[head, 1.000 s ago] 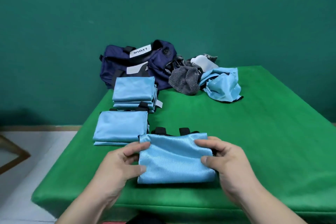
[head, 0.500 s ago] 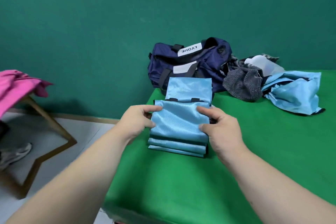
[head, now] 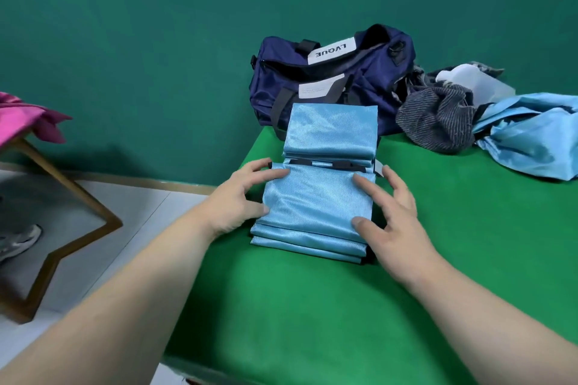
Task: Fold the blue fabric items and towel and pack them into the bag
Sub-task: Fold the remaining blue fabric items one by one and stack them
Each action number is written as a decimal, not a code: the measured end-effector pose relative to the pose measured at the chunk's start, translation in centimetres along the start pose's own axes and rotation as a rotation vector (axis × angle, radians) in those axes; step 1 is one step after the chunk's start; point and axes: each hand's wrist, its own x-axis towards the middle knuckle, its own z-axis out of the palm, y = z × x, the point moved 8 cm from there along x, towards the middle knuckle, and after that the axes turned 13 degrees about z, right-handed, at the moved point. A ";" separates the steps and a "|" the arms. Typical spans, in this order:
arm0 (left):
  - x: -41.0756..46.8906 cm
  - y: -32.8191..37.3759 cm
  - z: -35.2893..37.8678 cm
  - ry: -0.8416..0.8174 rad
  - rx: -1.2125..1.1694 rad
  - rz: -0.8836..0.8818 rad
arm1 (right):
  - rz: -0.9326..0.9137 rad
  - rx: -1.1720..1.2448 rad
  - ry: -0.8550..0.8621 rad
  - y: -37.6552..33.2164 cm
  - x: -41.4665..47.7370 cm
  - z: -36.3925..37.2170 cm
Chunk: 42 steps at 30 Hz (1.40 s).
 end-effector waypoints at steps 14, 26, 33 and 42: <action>-0.2 -1.8 1.2 -0.022 -0.163 0.015 | 0.036 0.103 -0.092 1.1 0.2 0.6; -1.7 4.4 0.4 0.237 0.260 0.153 | -0.023 0.395 -0.088 -0.7 0.1 -2.8; -0.7 11.8 6.4 0.122 0.500 0.370 | 0.030 0.313 -0.004 1.3 -0.3 -7.0; 4.0 18.3 19.6 -0.093 0.538 0.438 | 0.074 0.016 0.175 6.6 1.3 -18.8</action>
